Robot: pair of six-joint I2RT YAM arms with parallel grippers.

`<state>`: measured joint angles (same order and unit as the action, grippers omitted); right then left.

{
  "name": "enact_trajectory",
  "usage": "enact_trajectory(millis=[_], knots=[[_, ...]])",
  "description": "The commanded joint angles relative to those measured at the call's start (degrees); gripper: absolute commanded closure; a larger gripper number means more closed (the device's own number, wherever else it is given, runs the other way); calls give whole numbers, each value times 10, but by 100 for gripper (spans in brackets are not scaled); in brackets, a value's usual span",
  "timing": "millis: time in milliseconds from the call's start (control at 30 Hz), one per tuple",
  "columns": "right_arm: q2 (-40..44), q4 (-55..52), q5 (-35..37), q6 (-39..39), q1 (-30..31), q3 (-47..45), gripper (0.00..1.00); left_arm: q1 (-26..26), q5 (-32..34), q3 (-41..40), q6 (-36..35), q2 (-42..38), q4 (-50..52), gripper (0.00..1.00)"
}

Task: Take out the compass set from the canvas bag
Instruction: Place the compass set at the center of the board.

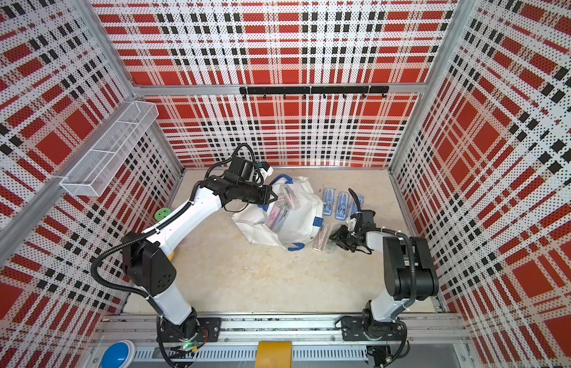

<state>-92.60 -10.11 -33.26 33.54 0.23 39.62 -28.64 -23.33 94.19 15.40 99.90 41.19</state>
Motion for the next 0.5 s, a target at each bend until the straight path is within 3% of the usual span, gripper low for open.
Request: enact_trajectory(millis=[0, 267, 467], knots=[[30, -42, 37, 3, -1, -7, 61, -1, -12, 20, 0, -13, -1, 100], [130, -143, 109, 8, -1, 12, 45, -3, -8, 19, 0, -15, -1, 100], [208, -204, 142, 17, 18, 58, 48, -4, -10, 20, -1, -15, -2, 100]])
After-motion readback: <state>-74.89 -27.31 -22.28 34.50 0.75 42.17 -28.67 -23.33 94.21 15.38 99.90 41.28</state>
